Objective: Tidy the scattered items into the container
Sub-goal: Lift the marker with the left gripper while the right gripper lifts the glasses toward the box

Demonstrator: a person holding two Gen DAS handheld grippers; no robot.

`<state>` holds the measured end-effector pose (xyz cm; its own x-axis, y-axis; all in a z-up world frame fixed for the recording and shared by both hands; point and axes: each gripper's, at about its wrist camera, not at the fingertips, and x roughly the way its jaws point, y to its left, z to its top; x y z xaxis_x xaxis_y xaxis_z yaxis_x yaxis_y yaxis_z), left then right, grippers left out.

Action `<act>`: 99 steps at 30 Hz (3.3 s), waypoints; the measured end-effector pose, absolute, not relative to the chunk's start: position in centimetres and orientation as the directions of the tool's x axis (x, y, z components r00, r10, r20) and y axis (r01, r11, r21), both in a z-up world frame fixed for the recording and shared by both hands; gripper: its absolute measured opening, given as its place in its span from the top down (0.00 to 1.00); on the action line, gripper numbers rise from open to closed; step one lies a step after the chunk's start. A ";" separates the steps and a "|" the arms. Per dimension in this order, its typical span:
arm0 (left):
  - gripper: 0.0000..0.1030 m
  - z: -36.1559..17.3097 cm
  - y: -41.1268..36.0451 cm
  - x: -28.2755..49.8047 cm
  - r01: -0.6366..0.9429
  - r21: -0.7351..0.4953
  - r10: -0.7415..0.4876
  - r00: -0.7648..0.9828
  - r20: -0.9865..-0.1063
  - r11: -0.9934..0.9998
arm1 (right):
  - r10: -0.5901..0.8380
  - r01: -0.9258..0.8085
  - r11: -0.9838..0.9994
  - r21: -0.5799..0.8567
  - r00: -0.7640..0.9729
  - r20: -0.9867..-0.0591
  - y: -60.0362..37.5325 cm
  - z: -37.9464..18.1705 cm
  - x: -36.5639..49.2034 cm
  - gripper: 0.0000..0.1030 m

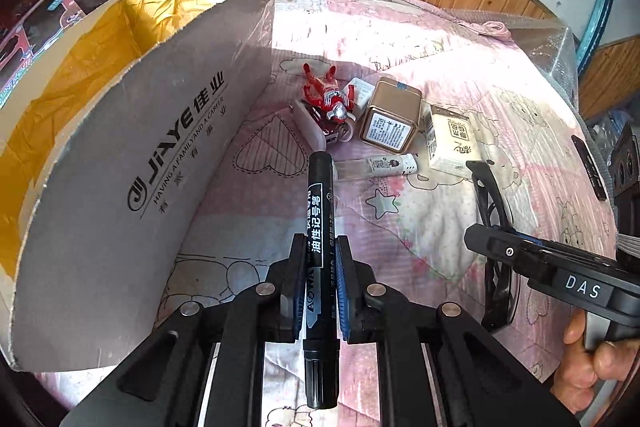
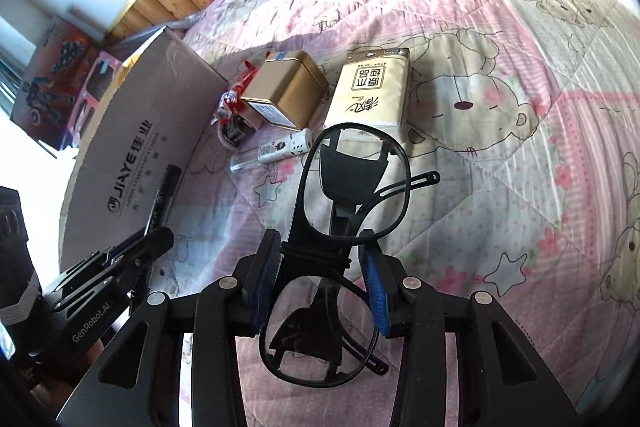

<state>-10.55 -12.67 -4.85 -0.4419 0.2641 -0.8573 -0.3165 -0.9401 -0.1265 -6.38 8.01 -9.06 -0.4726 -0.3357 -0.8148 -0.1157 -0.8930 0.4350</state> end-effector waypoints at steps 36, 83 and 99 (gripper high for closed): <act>0.87 4.0 -16.9 -3.1 -0.331 -0.153 0.319 -0.539 -0.780 -0.931 | -0.324 -0.017 -0.919 0.394 -0.536 -0.780 1.8 -2.3 -0.9 0.59; 0.87 8.1 -25.6 -2.8 -0.280 -0.310 0.418 -0.596 -0.686 -0.908 | -0.289 0.113 -0.953 0.280 -0.607 -0.740 -8.3 7.0 -1.5 0.59; 0.87 9.2 -29.6 -4.5 -0.236 -0.347 0.415 -0.626 -0.660 -0.908 | -0.314 0.191 -0.949 0.250 -0.612 -0.726 -12.8 9.4 -3.3 0.59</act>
